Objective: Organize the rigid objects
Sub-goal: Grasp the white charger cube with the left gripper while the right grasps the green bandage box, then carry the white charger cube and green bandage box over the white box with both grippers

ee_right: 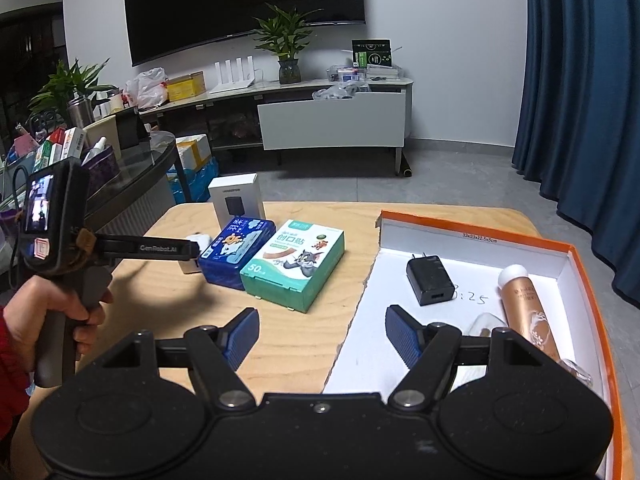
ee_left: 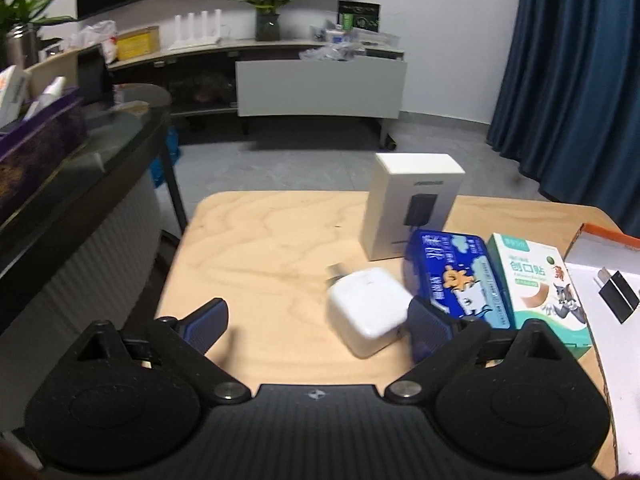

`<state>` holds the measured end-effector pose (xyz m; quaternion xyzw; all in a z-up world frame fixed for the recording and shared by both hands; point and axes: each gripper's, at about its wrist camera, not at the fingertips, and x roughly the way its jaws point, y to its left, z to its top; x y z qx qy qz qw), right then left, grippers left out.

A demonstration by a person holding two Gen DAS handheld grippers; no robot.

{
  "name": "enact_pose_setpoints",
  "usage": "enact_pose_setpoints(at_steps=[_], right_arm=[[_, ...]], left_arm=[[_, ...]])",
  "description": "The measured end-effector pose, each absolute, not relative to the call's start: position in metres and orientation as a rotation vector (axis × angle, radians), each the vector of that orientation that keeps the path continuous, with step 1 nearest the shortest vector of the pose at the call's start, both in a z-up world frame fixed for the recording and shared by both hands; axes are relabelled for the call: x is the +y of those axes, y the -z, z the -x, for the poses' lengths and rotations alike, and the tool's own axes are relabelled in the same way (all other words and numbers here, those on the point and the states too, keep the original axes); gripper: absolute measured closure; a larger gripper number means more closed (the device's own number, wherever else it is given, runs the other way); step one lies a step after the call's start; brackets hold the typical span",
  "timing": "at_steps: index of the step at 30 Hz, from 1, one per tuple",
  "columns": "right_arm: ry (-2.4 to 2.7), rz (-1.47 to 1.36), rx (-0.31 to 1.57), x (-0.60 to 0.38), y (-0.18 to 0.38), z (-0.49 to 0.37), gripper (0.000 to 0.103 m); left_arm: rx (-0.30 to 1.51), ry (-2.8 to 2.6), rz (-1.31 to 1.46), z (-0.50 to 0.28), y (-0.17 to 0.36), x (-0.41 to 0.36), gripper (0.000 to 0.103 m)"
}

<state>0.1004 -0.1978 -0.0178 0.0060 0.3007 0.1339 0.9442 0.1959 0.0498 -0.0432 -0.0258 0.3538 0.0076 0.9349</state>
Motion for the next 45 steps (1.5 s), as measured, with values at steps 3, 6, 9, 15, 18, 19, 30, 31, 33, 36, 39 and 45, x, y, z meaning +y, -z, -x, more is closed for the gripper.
enact_pose_setpoints(at_steps=[3, 6, 9, 15, 18, 19, 30, 31, 33, 36, 39, 45], right_arm=[[-0.275, -0.015, 0.621, -0.194, 0.02, -0.109, 0.02], [-0.28, -0.011, 0.627, -0.189, 0.022, -0.116, 0.02], [-0.29, -0.028, 0.638, -0.184, 0.022, -0.123, 0.02], [-0.301, -0.032, 0.65, -0.173, 0.027, -0.141, 0.02], [-0.309, -0.027, 0.659, -0.165, 0.03, -0.153, 0.02], [-0.312, -0.027, 0.666, -0.163, 0.032, -0.158, 0.02], [-0.241, -0.013, 0.747, -0.127, 0.053, -0.223, 0.014], [-0.24, -0.017, 0.751, -0.127, 0.053, -0.228, 0.013], [-0.235, -0.021, 0.761, -0.125, 0.053, -0.236, 0.009], [-0.221, 0.002, 0.751, -0.123, 0.053, -0.245, 0.007], [-0.201, -0.003, 0.749, -0.131, 0.054, -0.244, 0.007], [-0.206, -0.006, 0.75, -0.14, 0.053, -0.237, 0.007]], left_arm=[[0.729, 0.008, 0.047, -0.198, 0.048, 0.044, 0.005], [0.722, -0.005, 0.068, -0.2, 0.053, 0.045, 0.005], [0.712, -0.007, 0.075, -0.202, 0.057, 0.05, 0.013], [0.672, 0.043, 0.001, -0.193, 0.057, 0.05, 0.045], [0.663, 0.041, -0.005, -0.188, 0.056, 0.054, 0.045], [0.657, 0.038, 0.001, -0.185, 0.055, 0.056, 0.045], [0.601, 0.017, 0.047, -0.159, 0.03, 0.059, 0.045], [0.597, 0.02, 0.052, -0.158, 0.029, 0.06, 0.045], [0.589, 0.02, 0.057, -0.155, 0.027, 0.06, 0.045], [0.589, 0.027, 0.064, -0.154, 0.027, 0.059, 0.045], [0.585, 0.031, 0.067, -0.15, 0.027, 0.06, 0.045], [0.583, 0.043, 0.076, -0.149, 0.028, 0.058, 0.045]])
